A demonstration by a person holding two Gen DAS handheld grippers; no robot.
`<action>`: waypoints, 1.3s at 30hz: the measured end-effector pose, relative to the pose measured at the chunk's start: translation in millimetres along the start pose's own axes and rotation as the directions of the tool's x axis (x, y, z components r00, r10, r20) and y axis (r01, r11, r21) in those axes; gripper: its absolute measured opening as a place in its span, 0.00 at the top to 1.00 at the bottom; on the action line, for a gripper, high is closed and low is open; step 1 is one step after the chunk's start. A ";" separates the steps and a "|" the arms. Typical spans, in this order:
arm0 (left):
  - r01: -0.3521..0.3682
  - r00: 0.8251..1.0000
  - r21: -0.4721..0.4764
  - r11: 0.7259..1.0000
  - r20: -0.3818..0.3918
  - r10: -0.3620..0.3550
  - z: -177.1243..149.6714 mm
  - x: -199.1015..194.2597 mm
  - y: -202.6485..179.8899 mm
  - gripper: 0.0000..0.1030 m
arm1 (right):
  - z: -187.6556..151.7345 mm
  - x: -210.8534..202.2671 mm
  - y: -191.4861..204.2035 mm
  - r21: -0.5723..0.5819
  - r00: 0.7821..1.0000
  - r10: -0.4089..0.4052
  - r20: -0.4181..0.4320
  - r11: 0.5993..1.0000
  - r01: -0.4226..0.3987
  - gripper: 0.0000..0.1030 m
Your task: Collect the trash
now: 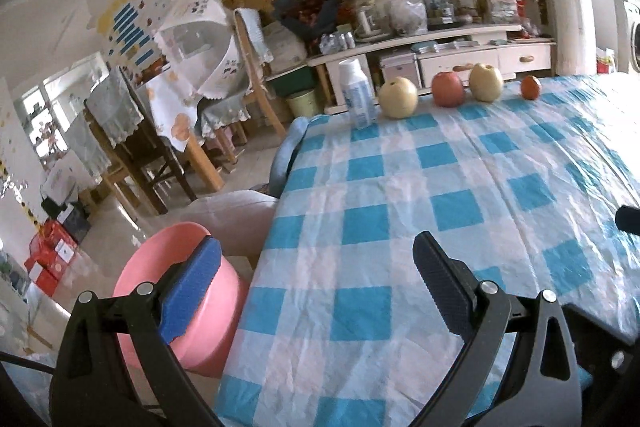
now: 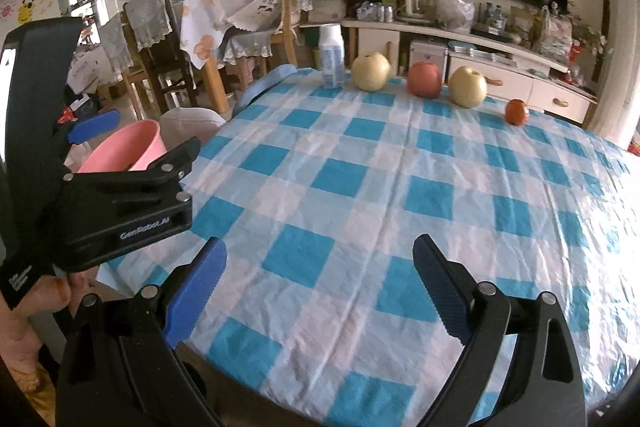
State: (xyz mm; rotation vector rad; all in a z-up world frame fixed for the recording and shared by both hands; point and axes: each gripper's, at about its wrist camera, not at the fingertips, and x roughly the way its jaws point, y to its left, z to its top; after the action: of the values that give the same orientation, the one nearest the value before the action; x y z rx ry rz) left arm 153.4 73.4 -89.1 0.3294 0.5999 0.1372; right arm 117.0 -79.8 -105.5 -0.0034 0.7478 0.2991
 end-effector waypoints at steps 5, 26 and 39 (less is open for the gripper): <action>0.003 1.000 0.012 1.000 0.020 -0.003 -2.6 -18.2 -11.3 0.06 | -10.5 -17.8 -13.8 0.031 1.000 -0.020 0.011 0.999 0.020 0.09; 0.086 0.989 -0.005 0.996 0.119 -0.085 -8.3 -106.2 -52.7 0.04 | -37.1 -106.7 -37.9 0.078 0.986 -0.115 0.124 0.991 0.106 0.09; 0.170 0.979 -0.038 0.985 0.123 -0.164 -9.9 -126.9 -53.6 0.04 | -36.9 -150.1 -40.5 0.063 0.961 -0.189 0.202 0.982 0.180 0.09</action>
State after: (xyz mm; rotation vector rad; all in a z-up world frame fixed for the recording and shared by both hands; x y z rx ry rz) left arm 45.6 -2.4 -47.8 0.2372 0.5027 -0.0294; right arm -0.9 -162.6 -36.2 0.0002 0.5423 0.1023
